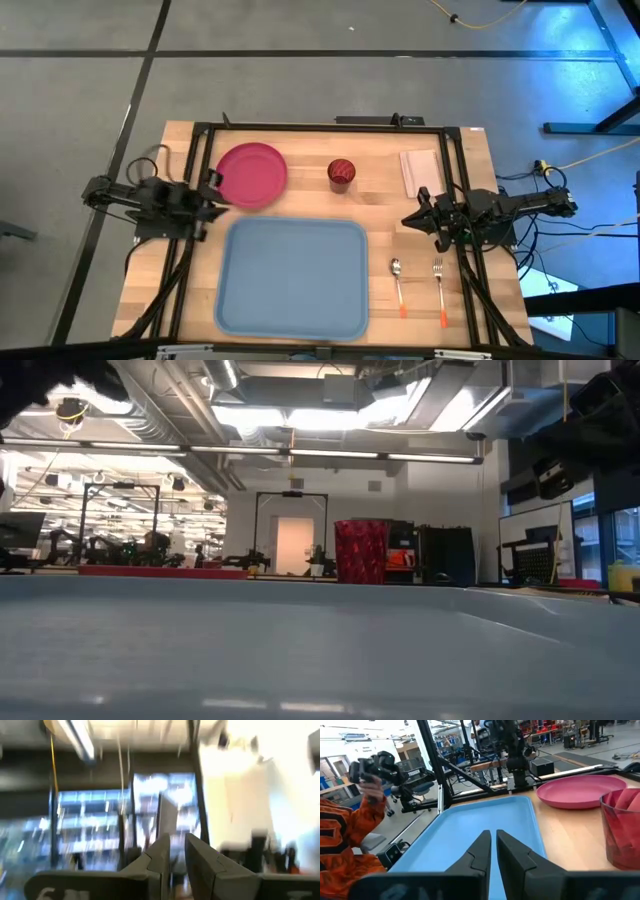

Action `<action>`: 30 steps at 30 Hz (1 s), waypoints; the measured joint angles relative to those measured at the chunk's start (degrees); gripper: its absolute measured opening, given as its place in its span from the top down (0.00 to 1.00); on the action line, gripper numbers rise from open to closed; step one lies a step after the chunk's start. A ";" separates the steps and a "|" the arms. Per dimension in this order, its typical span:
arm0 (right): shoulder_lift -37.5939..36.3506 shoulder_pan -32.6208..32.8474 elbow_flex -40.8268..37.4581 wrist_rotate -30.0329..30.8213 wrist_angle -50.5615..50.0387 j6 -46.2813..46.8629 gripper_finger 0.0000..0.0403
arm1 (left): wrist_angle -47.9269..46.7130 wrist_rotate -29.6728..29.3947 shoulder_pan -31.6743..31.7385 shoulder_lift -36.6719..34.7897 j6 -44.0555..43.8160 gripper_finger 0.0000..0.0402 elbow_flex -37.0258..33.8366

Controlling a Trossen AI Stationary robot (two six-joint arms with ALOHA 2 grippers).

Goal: Pick and place plate/cup/fork/spoon on tray
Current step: Put the pink plate on the blue serving tray

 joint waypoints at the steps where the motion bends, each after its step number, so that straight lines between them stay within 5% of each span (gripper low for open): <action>1: 0.01 0.00 0.01 0.81 -0.02 0.05 0.91 | 3.08 0.47 0.00 0.00 0.03 0.87 0.00; 9: 0.03 0.00 0.01 2.16 -0.37 -1.24 0.91 | 14.68 -10.83 0.00 -0.04 -0.45 0.87 0.35; 11: 0.03 0.00 0.00 2.17 -0.37 -1.32 0.91 | 8.75 -18.67 0.00 -0.02 -3.25 0.87 1.49; 14: 0.03 0.00 0.00 2.20 -0.37 -1.37 0.91 | -12.06 -34.67 0.00 0.08 -8.93 0.87 5.17; 17: 0.03 0.00 0.01 2.20 -0.39 -1.24 0.91 | -27.60 -41.99 0.02 2.63 -17.49 0.87 9.36; 25: 0.03 0.00 0.00 3.73 -0.26 -1.32 0.91 | -30.42 -33.04 0.00 15.56 -19.92 0.87 15.32; 30: 0.03 0.00 0.00 3.72 -0.24 0.29 0.91 | -32.81 -33.14 0.62 27.59 -22.85 0.87 17.78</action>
